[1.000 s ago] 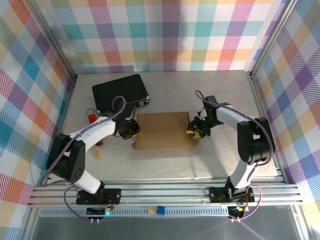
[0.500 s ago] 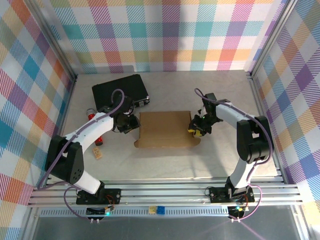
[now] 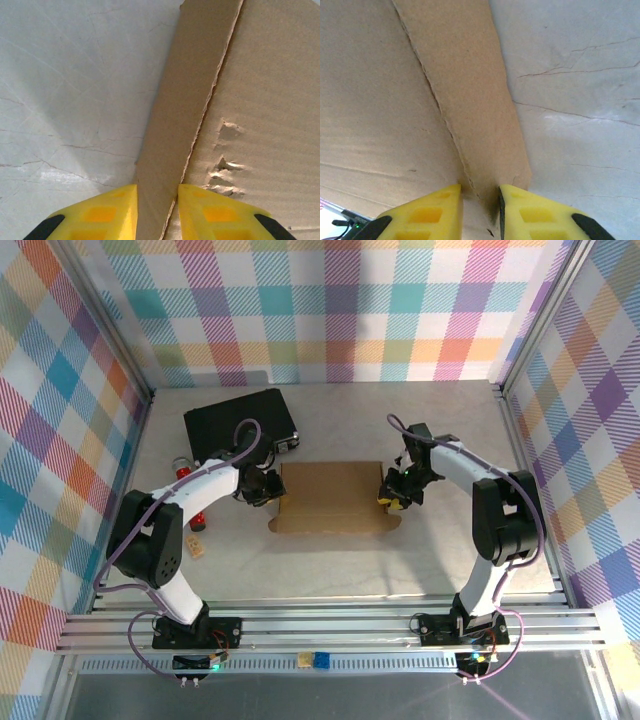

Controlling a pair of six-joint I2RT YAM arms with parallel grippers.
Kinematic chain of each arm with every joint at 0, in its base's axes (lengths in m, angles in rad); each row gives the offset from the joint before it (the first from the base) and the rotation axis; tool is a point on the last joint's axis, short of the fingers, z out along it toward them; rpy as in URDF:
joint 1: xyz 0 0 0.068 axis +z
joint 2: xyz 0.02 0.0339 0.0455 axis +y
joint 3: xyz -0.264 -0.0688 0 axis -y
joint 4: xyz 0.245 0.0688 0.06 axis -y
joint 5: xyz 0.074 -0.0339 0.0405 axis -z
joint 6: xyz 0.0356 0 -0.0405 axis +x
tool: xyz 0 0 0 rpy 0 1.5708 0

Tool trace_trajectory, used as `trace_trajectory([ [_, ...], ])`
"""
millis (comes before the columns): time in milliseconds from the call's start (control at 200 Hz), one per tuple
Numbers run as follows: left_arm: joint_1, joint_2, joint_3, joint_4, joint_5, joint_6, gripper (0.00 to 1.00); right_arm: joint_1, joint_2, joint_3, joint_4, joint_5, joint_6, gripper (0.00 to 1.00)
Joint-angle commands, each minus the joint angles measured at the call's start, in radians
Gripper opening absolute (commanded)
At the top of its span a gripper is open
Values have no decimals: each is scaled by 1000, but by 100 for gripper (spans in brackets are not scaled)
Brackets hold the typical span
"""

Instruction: Fold the paper box

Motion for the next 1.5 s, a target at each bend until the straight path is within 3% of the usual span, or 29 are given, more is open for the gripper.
trace_trajectory([
  [0,-12,23,-11,-10,-22,13,26,15,4,38,-48,73,-31,23],
  [210,-14,26,11,-18,-28,19,26,25,6,87,-89,161,-80,22],
  [600,-16,38,33,-19,-11,19,26,50,95,114,-78,175,-94,21],
  [780,-15,27,44,-25,-12,18,26,59,104,138,-94,194,-85,7],
  [835,-15,7,61,-39,-26,16,30,59,97,153,-109,199,-82,0],
  [985,-11,-83,129,-110,-114,14,54,60,92,228,-210,181,-104,0],
  [1065,19,-115,146,-113,-90,18,63,59,86,263,-256,124,-127,0],
  [1235,91,-89,177,-116,54,44,69,46,126,315,-367,-29,-162,0],
  [1495,165,-28,163,-148,174,119,74,28,191,365,-450,-104,-208,0],
])
